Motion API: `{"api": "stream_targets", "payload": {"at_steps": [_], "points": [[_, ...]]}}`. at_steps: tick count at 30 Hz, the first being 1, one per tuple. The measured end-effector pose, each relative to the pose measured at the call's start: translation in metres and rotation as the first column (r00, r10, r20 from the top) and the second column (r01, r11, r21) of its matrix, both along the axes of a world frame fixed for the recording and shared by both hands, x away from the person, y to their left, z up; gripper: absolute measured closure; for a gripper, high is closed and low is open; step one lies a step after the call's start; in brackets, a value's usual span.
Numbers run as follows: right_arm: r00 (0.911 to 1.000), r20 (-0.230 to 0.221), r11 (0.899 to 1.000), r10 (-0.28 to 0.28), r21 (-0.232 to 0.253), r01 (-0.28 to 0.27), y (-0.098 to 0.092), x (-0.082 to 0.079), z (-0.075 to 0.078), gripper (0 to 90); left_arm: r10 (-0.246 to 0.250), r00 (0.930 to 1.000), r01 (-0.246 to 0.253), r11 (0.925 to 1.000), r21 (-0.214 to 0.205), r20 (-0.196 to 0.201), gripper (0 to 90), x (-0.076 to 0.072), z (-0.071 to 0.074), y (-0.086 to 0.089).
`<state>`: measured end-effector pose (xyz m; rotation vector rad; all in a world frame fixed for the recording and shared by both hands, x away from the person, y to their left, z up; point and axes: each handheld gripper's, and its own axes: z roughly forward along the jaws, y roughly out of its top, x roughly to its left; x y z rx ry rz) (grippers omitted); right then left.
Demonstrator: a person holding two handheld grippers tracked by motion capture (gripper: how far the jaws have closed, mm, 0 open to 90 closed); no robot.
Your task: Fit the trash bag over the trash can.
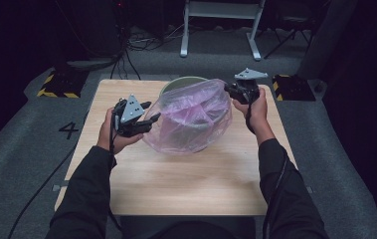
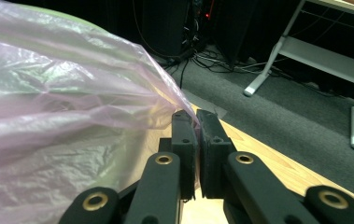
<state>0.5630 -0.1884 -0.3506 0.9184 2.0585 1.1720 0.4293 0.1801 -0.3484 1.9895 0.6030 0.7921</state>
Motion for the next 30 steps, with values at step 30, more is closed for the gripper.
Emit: {"api": "stream_targets", "payload": {"at_steps": [30], "points": [[0.9946,-0.100,0.998,-0.028,0.051,0.033,0.006,0.025,-0.025,87.6,0.090,0.9795,-0.131,0.9645,-0.230,-0.180,90.0,0.092,-0.045,0.000]]}}
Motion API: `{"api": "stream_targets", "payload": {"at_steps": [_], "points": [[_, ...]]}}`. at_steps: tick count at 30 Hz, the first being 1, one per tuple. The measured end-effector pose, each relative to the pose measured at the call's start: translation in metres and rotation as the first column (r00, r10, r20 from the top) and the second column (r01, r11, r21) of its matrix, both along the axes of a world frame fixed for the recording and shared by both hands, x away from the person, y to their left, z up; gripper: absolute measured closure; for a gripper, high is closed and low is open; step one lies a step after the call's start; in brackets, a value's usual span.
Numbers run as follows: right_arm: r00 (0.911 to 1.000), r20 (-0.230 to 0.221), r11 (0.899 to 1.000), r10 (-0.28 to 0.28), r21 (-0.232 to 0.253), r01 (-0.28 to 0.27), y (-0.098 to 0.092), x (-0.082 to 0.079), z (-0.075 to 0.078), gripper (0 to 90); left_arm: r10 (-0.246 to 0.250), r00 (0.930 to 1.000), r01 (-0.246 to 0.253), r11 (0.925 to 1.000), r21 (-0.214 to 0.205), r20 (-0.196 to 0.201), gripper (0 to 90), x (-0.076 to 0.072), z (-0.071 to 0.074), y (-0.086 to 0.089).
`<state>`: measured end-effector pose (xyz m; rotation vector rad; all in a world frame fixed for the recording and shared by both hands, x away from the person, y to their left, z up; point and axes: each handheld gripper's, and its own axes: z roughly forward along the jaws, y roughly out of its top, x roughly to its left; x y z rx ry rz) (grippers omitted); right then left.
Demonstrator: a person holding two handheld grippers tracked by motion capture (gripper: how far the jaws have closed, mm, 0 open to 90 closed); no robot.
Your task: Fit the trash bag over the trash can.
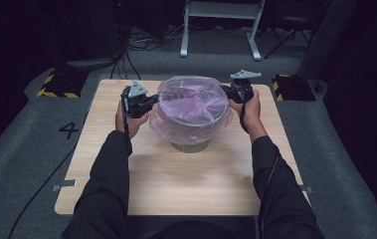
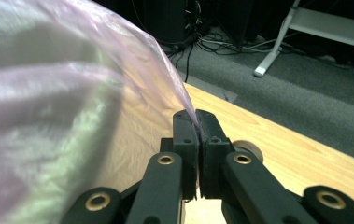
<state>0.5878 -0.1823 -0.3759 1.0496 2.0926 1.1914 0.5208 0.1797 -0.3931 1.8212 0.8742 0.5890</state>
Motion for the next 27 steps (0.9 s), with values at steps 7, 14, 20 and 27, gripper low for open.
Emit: {"api": "stream_targets", "payload": {"at_steps": [7,14,20,27], "points": [[0.9993,-0.033,1.000,-0.017,0.021,0.017,-0.004,0.002,-0.017,87.8,0.024,0.9983,-0.026,0.9989,-0.039,-0.053,90.0,0.010,-0.016,-0.004],[0.9969,-0.070,0.999,-0.037,0.029,0.039,-0.010,0.006,-0.031,88.3,0.030,0.9912,-0.034,0.9990,-0.028,-0.129,90.0,0.019,-0.032,-0.011],[0.9932,-0.107,0.998,-0.046,0.040,0.051,-0.018,0.007,-0.045,88.9,0.031,0.9837,-0.035,0.9991,-0.021,-0.177,89.9,0.019,-0.048,-0.009],[0.9898,-0.130,0.997,-0.057,0.043,0.063,-0.027,0.004,-0.057,88.9,0.032,0.9801,-0.033,0.9994,-0.005,-0.196,89.8,0.014,-0.062,-0.003]]}}
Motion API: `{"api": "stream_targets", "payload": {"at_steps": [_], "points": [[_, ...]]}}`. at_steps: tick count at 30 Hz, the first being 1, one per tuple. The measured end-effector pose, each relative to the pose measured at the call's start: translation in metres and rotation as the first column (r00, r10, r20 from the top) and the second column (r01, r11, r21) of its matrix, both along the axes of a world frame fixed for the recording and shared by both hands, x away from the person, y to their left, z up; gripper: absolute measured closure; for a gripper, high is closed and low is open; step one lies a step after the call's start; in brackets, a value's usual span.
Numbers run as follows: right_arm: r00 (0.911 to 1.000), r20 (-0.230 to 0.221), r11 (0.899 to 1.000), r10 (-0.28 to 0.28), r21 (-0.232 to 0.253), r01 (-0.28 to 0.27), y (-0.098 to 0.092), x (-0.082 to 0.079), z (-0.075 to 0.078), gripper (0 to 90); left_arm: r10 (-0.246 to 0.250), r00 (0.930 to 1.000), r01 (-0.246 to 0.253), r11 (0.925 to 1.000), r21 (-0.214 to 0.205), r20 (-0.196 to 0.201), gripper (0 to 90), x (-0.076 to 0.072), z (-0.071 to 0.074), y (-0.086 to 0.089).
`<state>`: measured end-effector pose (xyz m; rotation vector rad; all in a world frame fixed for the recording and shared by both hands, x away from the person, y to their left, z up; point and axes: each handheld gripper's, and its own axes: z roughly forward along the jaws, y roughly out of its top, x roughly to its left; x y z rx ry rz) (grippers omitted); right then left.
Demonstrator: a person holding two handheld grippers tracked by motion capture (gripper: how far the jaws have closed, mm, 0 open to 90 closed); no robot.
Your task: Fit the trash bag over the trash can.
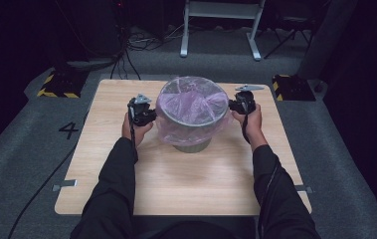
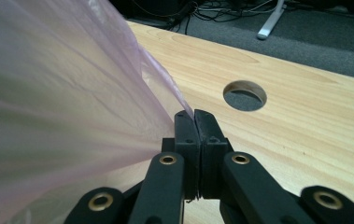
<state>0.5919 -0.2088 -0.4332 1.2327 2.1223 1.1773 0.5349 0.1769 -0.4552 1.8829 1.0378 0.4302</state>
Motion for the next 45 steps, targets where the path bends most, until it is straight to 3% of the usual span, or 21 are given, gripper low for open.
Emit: {"api": "stream_targets", "payload": {"at_steps": [2,5,8,9,12,14,16,22,25,32,33,34,39,45], "points": [[1.0000,-0.005,1.000,-0.002,0.003,0.002,-0.002,-0.001,-0.003,88.9,0.001,1.0000,-0.001,0.9999,0.014,-0.003,89.7,-0.002,-0.004,0.003],[1.0000,-0.005,1.000,0.002,-0.008,-0.003,-0.004,-0.004,-0.007,88.8,0.027,0.9996,-0.028,0.9996,0.002,0.007,87.0,-0.006,-0.006,0.009],[0.9999,0.004,1.000,0.010,-0.029,-0.010,-0.005,-0.009,-0.009,86.7,0.035,0.9990,-0.036,0.9989,0.030,0.027,84.8,-0.013,-0.006,0.014],[0.9998,0.009,0.999,0.016,-0.031,-0.016,-0.006,-0.010,-0.009,83.1,0.042,0.9984,-0.044,0.9979,0.048,0.037,81.2,-0.015,-0.005,0.015],[0.9982,0.042,0.998,0.042,-0.049,-0.040,-0.009,-0.015,-0.006,71.9,0.105,0.9921,-0.109,0.9916,0.070,0.069,54.1,-0.022,0.003,0.020],[0.9963,0.063,0.997,0.059,-0.061,-0.055,-0.011,-0.019,-0.002,64.3,0.104,0.9910,-0.111,0.9906,0.081,0.085,38.8,-0.029,0.009,0.022],[0.9941,0.076,0.994,0.078,-0.080,-0.072,-0.014,-0.023,0.002,58.3,0.095,0.9899,-0.107,0.9882,0.110,0.105,32.9,-0.035,0.014,0.023],[0.9921,0.094,0.995,0.082,-0.072,-0.076,-0.026,-0.033,0.015,42.8,0.004,0.9890,-0.019,0.9945,0.103,0.148,25.3,-0.059,0.032,0.027],[0.9915,0.100,0.993,0.084,-0.086,-0.075,-0.030,-0.039,0.020,37.1,-0.063,0.9868,0.045,0.9917,0.120,0.149,23.1,-0.073,0.036,0.019],[0.9862,0.123,0.992,0.111,-0.080,-0.102,-0.041,-0.059,0.030,34.5,-0.192,0.9727,0.175,0.9753,0.135,0.130,20.2,-0.103,0.038,0.002],[0.9850,0.127,0.991,0.117,-0.082,-0.107,-0.041,-0.063,0.032,34.5,-0.192,0.9727,0.175,0.9753,0.135,0.130,20.0,-0.103,0.038,0.002],[0.9833,0.129,0.989,0.129,-0.085,-0.118,-0.042,-0.068,0.034,34.3,-0.211,0.9696,0.191,0.9690,0.157,0.124,19.9,-0.108,0.038,-0.003],[0.9730,0.149,0.982,0.176,-0.092,-0.164,-0.042,-0.087,0.040,32.7,-0.246,0.9630,0.222,0.9557,0.194,0.111,19.0,-0.117,0.031,-0.015],[0.9569,0.160,0.969,0.242,-0.094,-0.230,-0.037,-0.110,0.040,28.6,-0.272,0.9582,0.251,0.9478,0.196,0.088,19.8,-0.124,0.021,-0.018]]}}
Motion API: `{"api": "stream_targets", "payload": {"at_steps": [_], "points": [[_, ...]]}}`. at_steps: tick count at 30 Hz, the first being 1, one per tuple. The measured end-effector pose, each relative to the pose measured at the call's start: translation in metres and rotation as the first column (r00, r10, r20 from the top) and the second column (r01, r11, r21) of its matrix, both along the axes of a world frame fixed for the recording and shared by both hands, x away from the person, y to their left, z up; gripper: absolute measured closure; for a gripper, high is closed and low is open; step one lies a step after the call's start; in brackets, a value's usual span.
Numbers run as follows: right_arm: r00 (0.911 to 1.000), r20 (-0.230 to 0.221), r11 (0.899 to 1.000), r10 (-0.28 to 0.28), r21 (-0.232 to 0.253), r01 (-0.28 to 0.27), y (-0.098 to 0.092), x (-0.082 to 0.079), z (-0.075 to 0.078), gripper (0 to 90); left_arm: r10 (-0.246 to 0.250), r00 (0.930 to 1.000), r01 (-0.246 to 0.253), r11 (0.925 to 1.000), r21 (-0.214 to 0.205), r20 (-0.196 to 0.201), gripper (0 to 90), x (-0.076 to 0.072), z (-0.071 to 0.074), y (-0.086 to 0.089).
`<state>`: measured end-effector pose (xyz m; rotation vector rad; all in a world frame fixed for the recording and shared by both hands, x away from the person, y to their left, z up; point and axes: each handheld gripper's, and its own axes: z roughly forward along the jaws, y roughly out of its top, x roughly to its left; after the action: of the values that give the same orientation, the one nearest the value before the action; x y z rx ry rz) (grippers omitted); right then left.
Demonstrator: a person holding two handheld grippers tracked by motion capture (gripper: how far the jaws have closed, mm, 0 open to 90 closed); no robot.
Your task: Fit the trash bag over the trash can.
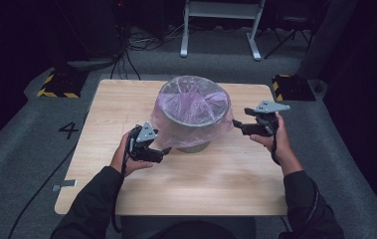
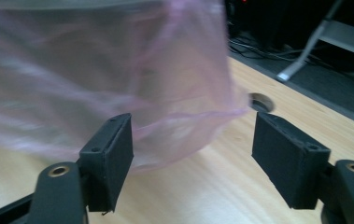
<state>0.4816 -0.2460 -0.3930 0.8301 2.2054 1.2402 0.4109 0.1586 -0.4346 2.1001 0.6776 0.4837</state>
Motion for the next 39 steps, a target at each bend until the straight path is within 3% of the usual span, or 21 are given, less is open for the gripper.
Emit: {"api": "stream_targets", "payload": {"at_steps": [5,9,15,18,20,22,25,28,34,39], "points": [[0.9963,0.001,0.996,0.086,-0.034,-0.086,0.009,-0.019,-0.005,24.6,-0.009,0.9996,0.009,0.9999,-0.014,-0.025,19.8,-0.007,-0.008,-0.001],[0.9871,-0.002,0.987,0.160,-0.024,-0.160,0.017,-0.030,-0.009,22.6,-0.003,1.0000,0.003,0.9997,-0.024,-0.007,19.6,-0.009,-0.007,-0.003],[0.9868,0.018,0.983,0.161,-0.090,-0.159,0.031,-0.033,-0.017,24.4,0.037,0.9983,-0.036,0.9992,-0.015,0.045,22.5,-0.005,-0.004,-0.005],[0.9893,0.021,0.985,0.144,-0.102,-0.141,0.036,-0.029,-0.019,46.0,0.057,0.9939,-0.059,0.9981,0.017,0.094,37.2,-0.002,-0.002,-0.007],[0.9869,0.033,0.982,0.158,-0.110,-0.153,0.038,-0.027,-0.021,61.0,0.053,0.9933,-0.056,0.9981,0.025,0.103,46.4,0.002,-0.001,-0.009],[0.9859,0.041,0.981,0.162,-0.113,-0.157,0.039,-0.026,-0.024,70.3,0.057,0.9911,-0.064,0.9966,0.052,0.120,54.7,0.005,-0.001,-0.010],[0.9840,0.049,0.980,0.171,-0.110,-0.165,0.040,-0.027,-0.027,82.2,0.042,0.9912,-0.048,0.9980,0.041,0.126,72.8,0.009,-0.002,-0.010],[0.9834,0.050,0.981,0.174,-0.100,-0.169,0.038,-0.028,-0.029,88.7,0.042,0.9912,-0.047,0.9982,0.037,0.125,83.8,0.011,-0.004,-0.008],[0.9861,0.044,0.985,0.160,-0.078,-0.156,0.032,-0.029,-0.033,88.8,0.035,0.9925,-0.038,0.9988,0.029,0.117,88.7,0.010,-0.003,-0.003],[0.9894,0.034,0.989,0.141,-0.045,-0.139,0.027,-0.031,-0.031,53.0,0.035,0.9924,-0.038,0.9990,0.022,0.118,86.6,0.009,-0.002,-0.001]]}}
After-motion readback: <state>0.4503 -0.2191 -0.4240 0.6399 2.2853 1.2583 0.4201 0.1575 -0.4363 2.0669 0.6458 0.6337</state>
